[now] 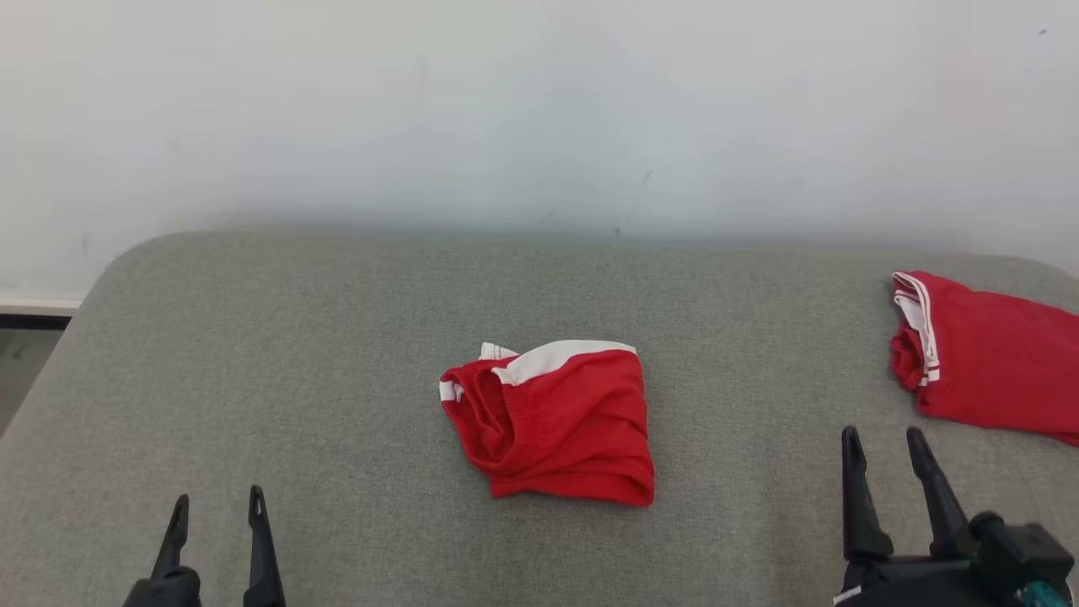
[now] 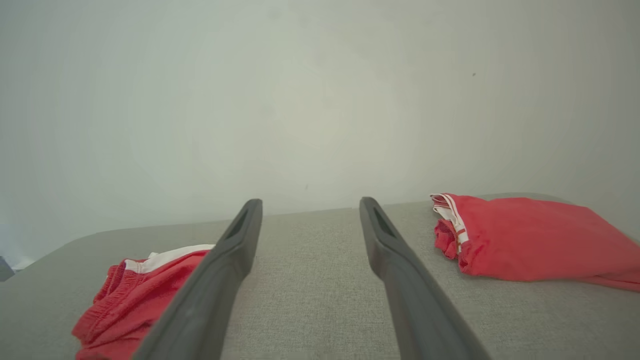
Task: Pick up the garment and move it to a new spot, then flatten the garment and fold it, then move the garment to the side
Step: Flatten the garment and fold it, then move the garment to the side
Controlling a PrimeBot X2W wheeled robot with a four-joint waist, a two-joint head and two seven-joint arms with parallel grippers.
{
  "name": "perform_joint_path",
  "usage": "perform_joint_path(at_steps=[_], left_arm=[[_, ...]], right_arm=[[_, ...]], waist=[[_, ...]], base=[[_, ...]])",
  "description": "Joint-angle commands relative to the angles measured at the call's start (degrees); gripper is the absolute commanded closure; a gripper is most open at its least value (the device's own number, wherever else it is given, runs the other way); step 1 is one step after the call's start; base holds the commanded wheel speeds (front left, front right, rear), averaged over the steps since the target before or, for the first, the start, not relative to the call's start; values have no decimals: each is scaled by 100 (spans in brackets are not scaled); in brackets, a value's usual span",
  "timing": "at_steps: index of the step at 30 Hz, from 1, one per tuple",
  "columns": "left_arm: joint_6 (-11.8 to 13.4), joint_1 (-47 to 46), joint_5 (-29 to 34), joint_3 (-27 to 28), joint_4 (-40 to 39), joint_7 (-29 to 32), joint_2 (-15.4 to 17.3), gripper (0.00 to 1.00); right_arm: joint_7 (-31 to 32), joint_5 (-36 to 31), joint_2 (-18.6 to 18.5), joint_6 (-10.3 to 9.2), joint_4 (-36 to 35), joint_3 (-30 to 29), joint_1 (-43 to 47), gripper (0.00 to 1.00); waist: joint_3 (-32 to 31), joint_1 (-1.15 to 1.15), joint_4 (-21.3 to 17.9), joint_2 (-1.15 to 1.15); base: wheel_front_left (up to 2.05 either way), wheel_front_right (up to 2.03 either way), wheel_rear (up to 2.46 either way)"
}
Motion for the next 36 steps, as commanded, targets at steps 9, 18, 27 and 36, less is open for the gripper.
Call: perform_joint_path(at_steps=[9,18,27,36], left_arm=[[-23,353,42,-59,-392,181,163,0],[43,428,100,-122,-559,323,246,0],[67,472,30,-141,-635,379,293,0],[114,483,-12,-142,-641,390,318,0]], right_arm=[[128,-205,172,-15,-312,75,416,0],[127,-98,181,-15,-190,76,424,0],[136,-133,182,-15,-143,59,351,0],[174,-116,182,-15,-121,53,354,0]], waist=[[-46,1,-151,0],[-20,1,-197,0],[5,1,-249,0],[-13,1,-273,0]], base=[[0,0,0],[0,0,0],[0,0,0],[0,0,0]])
